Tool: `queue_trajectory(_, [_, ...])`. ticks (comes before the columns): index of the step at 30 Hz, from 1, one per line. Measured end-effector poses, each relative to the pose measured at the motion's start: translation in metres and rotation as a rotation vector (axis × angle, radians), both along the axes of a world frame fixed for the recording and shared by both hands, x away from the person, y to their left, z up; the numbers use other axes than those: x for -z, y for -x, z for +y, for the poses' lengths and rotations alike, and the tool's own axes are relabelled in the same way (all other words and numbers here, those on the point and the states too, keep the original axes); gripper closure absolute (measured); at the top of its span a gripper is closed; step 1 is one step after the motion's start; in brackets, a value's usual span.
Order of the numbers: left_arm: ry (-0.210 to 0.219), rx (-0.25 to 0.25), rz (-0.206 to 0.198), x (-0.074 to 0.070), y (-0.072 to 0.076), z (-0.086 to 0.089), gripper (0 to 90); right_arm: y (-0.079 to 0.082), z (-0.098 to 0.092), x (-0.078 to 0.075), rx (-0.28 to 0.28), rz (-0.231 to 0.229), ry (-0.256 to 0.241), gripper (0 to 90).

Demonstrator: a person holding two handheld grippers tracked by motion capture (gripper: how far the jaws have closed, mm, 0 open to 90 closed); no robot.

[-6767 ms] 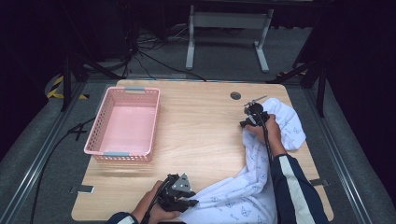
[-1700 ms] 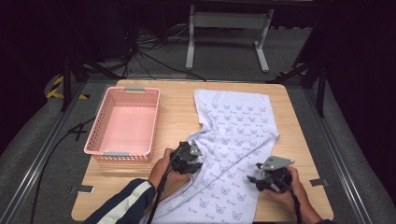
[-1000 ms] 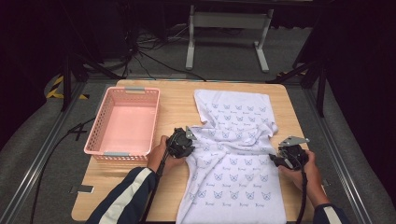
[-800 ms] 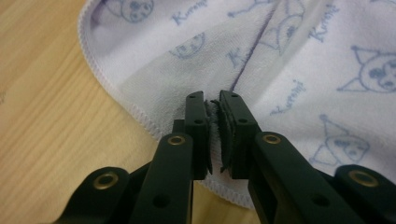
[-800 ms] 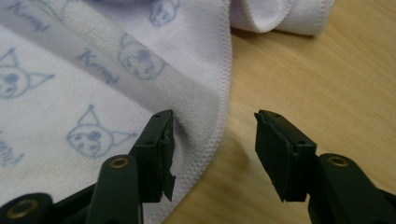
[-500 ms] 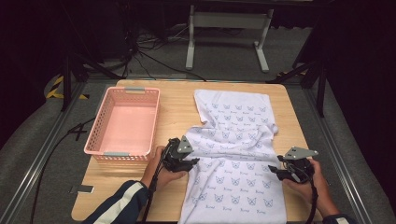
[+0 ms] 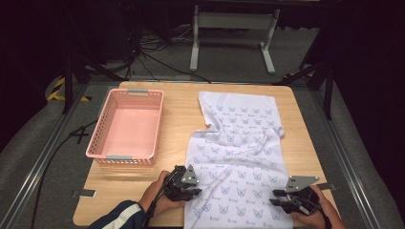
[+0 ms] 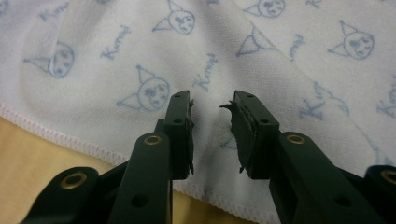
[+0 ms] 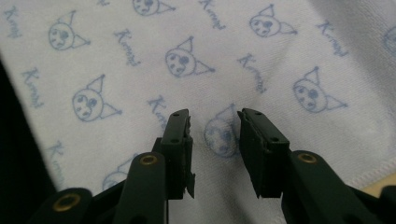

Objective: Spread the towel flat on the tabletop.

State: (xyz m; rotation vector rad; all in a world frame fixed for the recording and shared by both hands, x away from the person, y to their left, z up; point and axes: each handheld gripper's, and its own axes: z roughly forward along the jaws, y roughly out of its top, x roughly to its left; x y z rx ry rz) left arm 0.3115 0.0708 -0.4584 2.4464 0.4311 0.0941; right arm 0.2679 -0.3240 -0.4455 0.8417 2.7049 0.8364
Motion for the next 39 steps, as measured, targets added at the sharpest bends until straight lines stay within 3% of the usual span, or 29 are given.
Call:
queue_trajectory(2, [-0.002,0.03,0.005,-0.001,0.006,0.002,68.9,0.007,0.0,-0.001,-0.012,0.018,0.01,64.9])
queue_trajectory(6, [-0.026,0.126,0.09,-0.004,0.027,0.005,66.8,0.034,0.005,-0.004,-0.1,0.1,0.019,63.3])
queue_trajectory(7, [-0.047,0.149,0.09,-0.007,0.031,0.005,65.1,0.038,0.006,-0.005,-0.123,0.117,0.026,63.3])
queue_trajectory(9, [-0.042,0.137,0.085,-0.009,0.034,0.004,58.8,0.042,0.008,-0.006,-0.152,0.133,0.035,62.3])
queue_trajectory(10, [0.011,0.126,0.053,-0.014,0.032,0.003,58.8,0.044,0.009,-0.007,-0.167,0.124,0.037,59.9])
queue_trajectory(11, [0.032,0.113,0.036,-0.018,0.029,0.003,55.1,0.043,0.009,-0.011,-0.16,0.1,0.017,57.3])
queue_trajectory(12, [0.051,0.077,-0.012,-0.022,0.021,0.0,52.4,0.04,0.008,-0.014,-0.144,0.084,-0.003,56.5])
queue_trajectory(14, [0.082,0.013,-0.05,-0.025,0.002,-0.009,43.9,0.023,0.005,-0.025,-0.048,-0.044,-0.005,55.9])
queue_trajectory(15, [0.079,-0.001,-0.078,-0.025,-0.007,-0.013,44.3,0.008,0.003,-0.03,0.014,-0.091,-0.026,56.5])
queue_trajectory(17, [0.066,-0.031,-0.106,-0.022,-0.023,-0.022,42.7,-0.014,0.0,-0.033,0.077,-0.15,-0.037,57.9])
queue_trajectory(19, [0.05,-0.068,-0.104,-0.016,-0.042,-0.03,42.3,-0.04,-0.004,-0.029,0.134,-0.195,0.005,59.7])
queue_trajectory(20, [0.047,-0.077,-0.073,-0.013,-0.049,-0.032,44.1,-0.054,-0.008,-0.024,0.167,-0.206,-0.004,61.1])
queue_trajectory(21, [0.033,-0.079,-0.086,-0.01,-0.054,-0.034,42.6,-0.063,-0.012,-0.019,0.194,-0.181,-0.032,61.7])
queue_trajectory(22, [0.024,-0.092,-0.077,-0.007,-0.057,-0.034,43.8,-0.072,-0.015,-0.012,0.192,-0.147,-0.021,61.2])
queue_trajectory(24, [0.05,-0.09,0.001,-0.001,-0.062,-0.031,46.4,-0.075,-0.018,-0.003,0.199,-0.122,-0.02,62.0])
queue_trajectory(25, [0.038,-0.088,-0.002,0.002,-0.059,-0.029,47.0,-0.073,-0.018,0.0,0.183,-0.089,-0.011,61.7])
queue_trajectory(26, [0.046,-0.073,-0.01,0.002,-0.054,-0.028,48.0,-0.068,-0.017,0.003,0.156,-0.095,-0.02,62.5])
queue_trajectory(28, [0.044,-0.059,-0.015,0.003,-0.048,-0.025,48.3,-0.063,-0.017,0.003,0.157,-0.091,-0.021,62.4])
queue_trajectory(29, [0.033,-0.046,-0.02,0.003,-0.037,-0.02,49.0,-0.053,-0.017,0.003,0.128,-0.07,-0.031,60.9])
queue_trajectory(33, [0.019,-0.03,-0.015,0.002,-0.019,-0.01,49.6,-0.038,-0.015,0.005,0.11,-0.067,-0.049,58.3])
queue_trajectory(35, [0.042,-0.029,0.036,0.002,-0.009,-0.003,48.5,-0.028,-0.011,0.005,0.09,-0.069,-0.046,57.0])
queue_trajectory(36, [0.026,-0.01,0.045,0.0,-0.006,0.0,46.8,-0.025,-0.009,0.005,0.075,-0.059,-0.048,56.1])
queue_trajectory(37, [0.063,-0.013,0.066,-0.001,-0.004,0.002,46.8,-0.021,-0.007,0.004,0.055,-0.048,-0.043,55.9])
queue_trajectory(39, [0.077,-0.031,0.04,-0.009,-0.004,0.001,41.4,-0.018,-0.004,0.001,0.052,-0.041,-0.022,50.8])
